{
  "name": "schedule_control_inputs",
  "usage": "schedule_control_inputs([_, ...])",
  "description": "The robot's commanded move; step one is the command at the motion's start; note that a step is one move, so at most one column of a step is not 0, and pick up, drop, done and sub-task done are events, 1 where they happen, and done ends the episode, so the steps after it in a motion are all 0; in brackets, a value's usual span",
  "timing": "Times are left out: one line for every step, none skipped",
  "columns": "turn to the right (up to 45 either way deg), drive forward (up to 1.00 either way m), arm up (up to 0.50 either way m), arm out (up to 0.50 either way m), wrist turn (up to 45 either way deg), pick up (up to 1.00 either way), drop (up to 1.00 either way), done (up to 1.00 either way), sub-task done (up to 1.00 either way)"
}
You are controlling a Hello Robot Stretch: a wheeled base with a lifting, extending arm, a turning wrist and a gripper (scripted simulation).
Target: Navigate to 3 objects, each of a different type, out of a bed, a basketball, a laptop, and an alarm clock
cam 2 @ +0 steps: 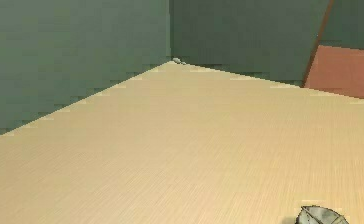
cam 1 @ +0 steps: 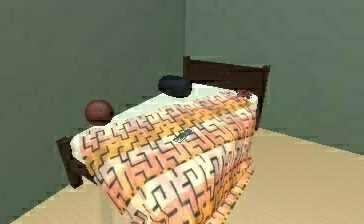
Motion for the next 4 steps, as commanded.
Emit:
schedule_control_inputs([-45.0,0.0,0.0,0.0,0.0,0.0,0.0,0.0,0.0])
schedule_control_inputs([-45.0,0.0,0.0,0.0,0.0,0.0,0.0,0.0,0.0])
schedule_control_inputs([-30.0,0.0,0.0,0.0,0.0,0.0,0.0,0.0,0.0])
schedule_control_inputs([0.0,0.3,0.0,0.0,0.0,0.0,0.0,0.0,0.0])
